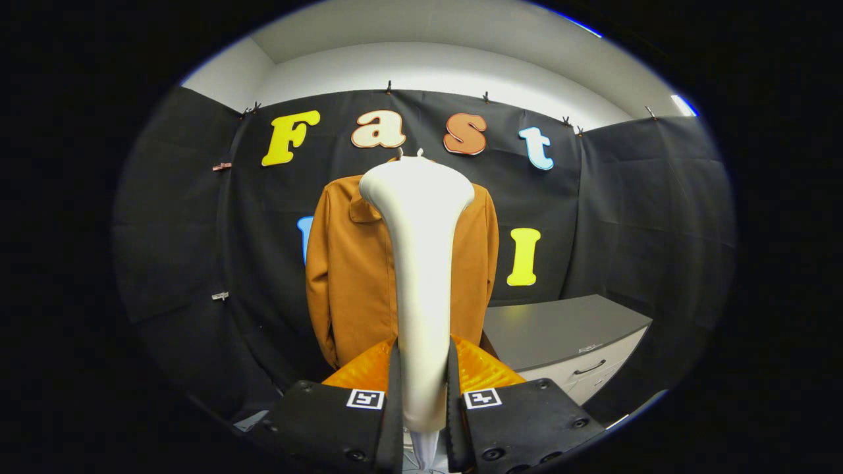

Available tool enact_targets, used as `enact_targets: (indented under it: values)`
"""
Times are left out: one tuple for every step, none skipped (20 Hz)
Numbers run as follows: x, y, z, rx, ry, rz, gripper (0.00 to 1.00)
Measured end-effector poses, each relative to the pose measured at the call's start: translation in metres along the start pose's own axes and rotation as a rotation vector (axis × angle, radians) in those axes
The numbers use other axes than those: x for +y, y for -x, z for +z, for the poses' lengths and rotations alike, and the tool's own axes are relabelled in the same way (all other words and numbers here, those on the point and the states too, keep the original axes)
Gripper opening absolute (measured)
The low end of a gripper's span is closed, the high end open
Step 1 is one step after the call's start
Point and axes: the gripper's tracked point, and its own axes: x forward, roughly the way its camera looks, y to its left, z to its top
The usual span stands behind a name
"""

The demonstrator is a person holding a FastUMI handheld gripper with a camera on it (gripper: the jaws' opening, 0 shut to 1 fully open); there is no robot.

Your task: Iron the clothes twice with a garment steamer, once on the left side and once on the right side.

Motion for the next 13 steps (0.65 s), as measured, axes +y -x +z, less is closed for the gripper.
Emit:
enact_targets:
  values:
    - [0.0, 0.0008, -0.0003, 0.001, 0.0, 0.0, 0.29]
    - [0.0004, 0.0008, -0.0002, 0.002, -0.003, 0.001, 0.29]
    - [-0.0001, 0.0008, 0.0001, 0.003, -0.002, 0.0, 0.29]
    - [-0.0007, 0.0007, 0.0005, 0.004, -0.002, -0.003, 0.29]
    - [-0.0006, 0.001, 0.0006, 0.006, -0.004, -0.003, 0.29]
    - [0.0008, 0.0002, 0.0015, 0.007, -0.003, -0.001, 0.29]
    - [0.0012, 0.0004, 0.0016, 0.008, -0.002, -0.001, 0.29]
    - [0.002, 0.0006, 0.0019, 0.006, -0.003, 0.0, 0.29]
    - [0.0022, 0.0005, 0.0025, 0.006, -0.002, 0.0, 0.29]
    - [0.0025, 0.0005, 0.0018, 0.005, -0.003, 0.001, 0.29]
    - [0.0026, 0.0005, 0.001, 0.007, -0.004, 0.002, 0.29]
    - [0.0034, -0.0005, 0.0007, 0.009, -0.004, 0.004, 0.29]
    - [0.004, -0.0006, -0.0002, 0.013, -0.006, 0.005, 0.29]
